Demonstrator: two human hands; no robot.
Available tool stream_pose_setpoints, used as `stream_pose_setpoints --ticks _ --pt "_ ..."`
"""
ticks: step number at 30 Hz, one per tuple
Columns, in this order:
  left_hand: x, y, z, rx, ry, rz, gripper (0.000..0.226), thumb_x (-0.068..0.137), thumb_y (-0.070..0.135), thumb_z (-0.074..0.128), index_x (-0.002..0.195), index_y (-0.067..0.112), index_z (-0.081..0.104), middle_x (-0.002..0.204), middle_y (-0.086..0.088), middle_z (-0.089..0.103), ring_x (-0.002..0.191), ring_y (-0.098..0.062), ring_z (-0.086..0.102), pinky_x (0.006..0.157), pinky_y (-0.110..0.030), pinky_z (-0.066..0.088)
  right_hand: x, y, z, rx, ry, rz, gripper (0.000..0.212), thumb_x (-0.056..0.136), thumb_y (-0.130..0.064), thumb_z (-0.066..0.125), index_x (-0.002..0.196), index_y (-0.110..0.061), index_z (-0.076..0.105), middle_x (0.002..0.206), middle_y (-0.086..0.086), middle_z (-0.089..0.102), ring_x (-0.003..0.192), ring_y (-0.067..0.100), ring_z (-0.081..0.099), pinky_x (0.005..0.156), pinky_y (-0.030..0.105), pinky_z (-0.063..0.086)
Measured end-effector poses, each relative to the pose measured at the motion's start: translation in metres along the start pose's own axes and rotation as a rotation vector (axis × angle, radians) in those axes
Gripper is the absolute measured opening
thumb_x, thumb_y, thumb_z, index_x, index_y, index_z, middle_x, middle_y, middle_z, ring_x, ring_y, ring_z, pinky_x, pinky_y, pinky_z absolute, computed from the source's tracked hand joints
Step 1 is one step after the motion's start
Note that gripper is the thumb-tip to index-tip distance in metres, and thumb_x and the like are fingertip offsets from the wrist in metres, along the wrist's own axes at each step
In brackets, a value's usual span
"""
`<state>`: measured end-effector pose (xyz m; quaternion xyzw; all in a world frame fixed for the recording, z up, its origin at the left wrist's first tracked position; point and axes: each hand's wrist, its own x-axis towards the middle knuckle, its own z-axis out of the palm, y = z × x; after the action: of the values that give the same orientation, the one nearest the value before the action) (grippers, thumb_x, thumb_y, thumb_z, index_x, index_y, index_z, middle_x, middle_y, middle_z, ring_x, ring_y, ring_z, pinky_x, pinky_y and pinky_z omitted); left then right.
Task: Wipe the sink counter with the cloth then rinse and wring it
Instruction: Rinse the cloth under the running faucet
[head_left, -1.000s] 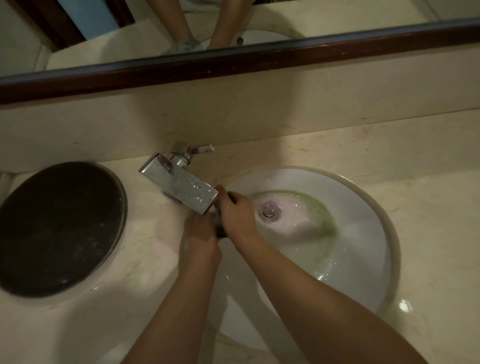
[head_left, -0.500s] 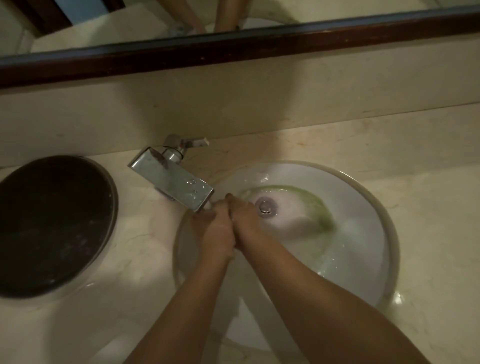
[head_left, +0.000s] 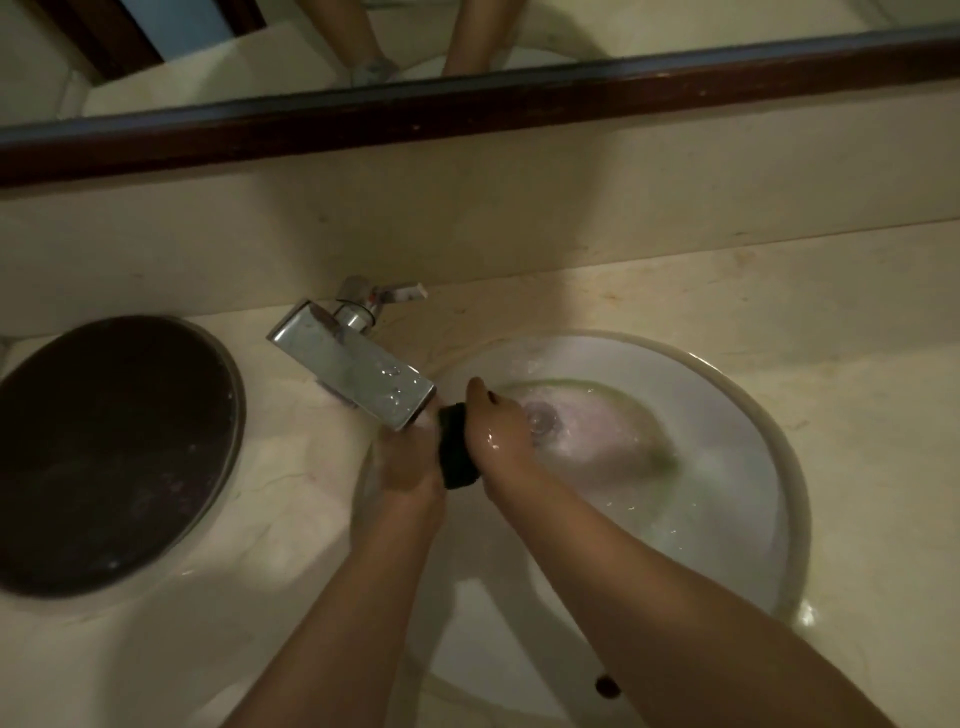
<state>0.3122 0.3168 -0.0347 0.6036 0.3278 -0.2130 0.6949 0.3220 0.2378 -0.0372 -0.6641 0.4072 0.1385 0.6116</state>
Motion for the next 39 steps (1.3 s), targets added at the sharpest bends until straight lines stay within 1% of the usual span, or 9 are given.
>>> stream_pose_setpoints --ticks 7,11,14,19,22,26,31,35,39 --pt "-0.018 0.010 -0.031 -0.093 -0.022 0.263 0.024 0.070 0.008 0.066 0.094 0.011 0.070 0.102 -0.024 0.069 0.097 -0.043 0.065 0.093 -0.055 0.050 0.009 0.028 -0.021 0.429 -0.127 0.219 0.031 0.094 -0.042 0.053 0.085 -0.017 0.068 0.099 0.008 0.071 0.094 0.025 0.066 0.074 0.034 0.057" --pt "-0.019 0.011 -0.026 -0.137 -0.050 0.305 0.029 0.053 0.018 0.075 0.082 0.018 0.075 0.084 -0.006 0.073 0.084 -0.028 0.068 0.080 -0.040 0.053 0.001 0.029 -0.006 0.608 -0.284 0.303 0.036 0.089 -0.050 0.055 0.079 -0.016 0.063 0.094 0.011 0.069 0.093 0.029 0.066 0.091 0.041 0.050" --pt "-0.016 0.005 -0.020 -0.026 -0.015 0.315 0.041 0.055 0.035 0.076 0.093 0.021 0.069 0.084 0.004 0.074 0.082 -0.020 0.070 0.082 -0.042 0.056 -0.010 0.029 0.012 0.419 -0.154 0.104 0.027 0.088 -0.043 0.057 0.095 -0.018 0.065 0.097 0.010 0.071 0.091 0.027 0.069 0.077 0.039 0.057" --pt "-0.017 0.008 -0.017 0.150 -0.028 0.150 0.010 0.084 0.032 0.068 0.088 0.023 0.071 0.086 -0.002 0.076 0.076 -0.018 0.073 0.076 -0.046 0.060 -0.013 0.023 -0.001 0.234 0.017 -0.347 0.027 0.092 -0.026 0.060 0.069 -0.013 0.060 0.064 -0.003 0.060 0.060 0.006 0.053 0.062 0.025 0.045" --pt "-0.024 0.016 -0.023 -0.056 -0.075 0.244 0.026 0.076 -0.002 0.069 0.099 0.010 0.066 0.089 -0.006 0.073 0.080 -0.023 0.071 0.071 -0.036 0.057 0.002 0.031 -0.011 0.289 -0.053 -0.172 0.026 0.085 -0.037 0.067 0.070 -0.016 0.065 0.076 0.003 0.068 0.075 0.017 0.066 0.072 0.030 0.054" --pt "-0.026 0.016 -0.029 -0.247 -0.168 0.233 0.040 0.068 -0.010 0.060 0.105 0.006 0.063 0.093 -0.013 0.068 0.089 -0.030 0.064 0.078 -0.038 0.054 0.003 0.052 -0.005 0.362 -0.312 0.196 0.031 0.082 -0.050 0.063 0.097 -0.024 0.067 0.107 0.009 0.070 0.103 0.029 0.066 0.076 0.040 0.057" --pt "-0.030 0.023 -0.036 -0.206 -0.232 0.221 0.045 0.075 -0.017 0.043 0.093 0.012 0.072 0.090 -0.010 0.072 0.087 -0.027 0.068 0.085 -0.039 0.053 0.002 0.058 -0.003 0.736 -0.561 0.350 0.056 0.090 -0.059 0.043 0.121 -0.019 0.066 0.125 0.012 0.067 0.120 0.033 0.058 0.110 0.055 0.036" --pt "-0.026 0.023 -0.045 -0.247 -0.287 0.153 0.045 0.067 -0.002 0.041 0.085 0.018 0.077 0.089 -0.008 0.073 0.088 -0.026 0.066 0.086 -0.039 0.050 -0.003 0.044 0.007 0.716 -0.543 0.377 0.056 0.089 -0.049 0.054 0.130 -0.013 0.060 0.125 0.014 0.066 0.111 0.028 0.062 0.103 0.039 0.046" --pt "-0.025 0.022 -0.042 -0.086 -0.256 0.244 0.028 0.073 0.011 0.056 0.096 0.010 0.071 0.090 -0.008 0.070 0.083 -0.017 0.068 0.080 -0.030 0.053 -0.005 0.039 0.012 0.585 -0.444 0.286 0.042 0.091 -0.047 0.054 0.105 -0.009 0.067 0.100 0.014 0.072 0.091 0.030 0.069 0.093 0.043 0.052"
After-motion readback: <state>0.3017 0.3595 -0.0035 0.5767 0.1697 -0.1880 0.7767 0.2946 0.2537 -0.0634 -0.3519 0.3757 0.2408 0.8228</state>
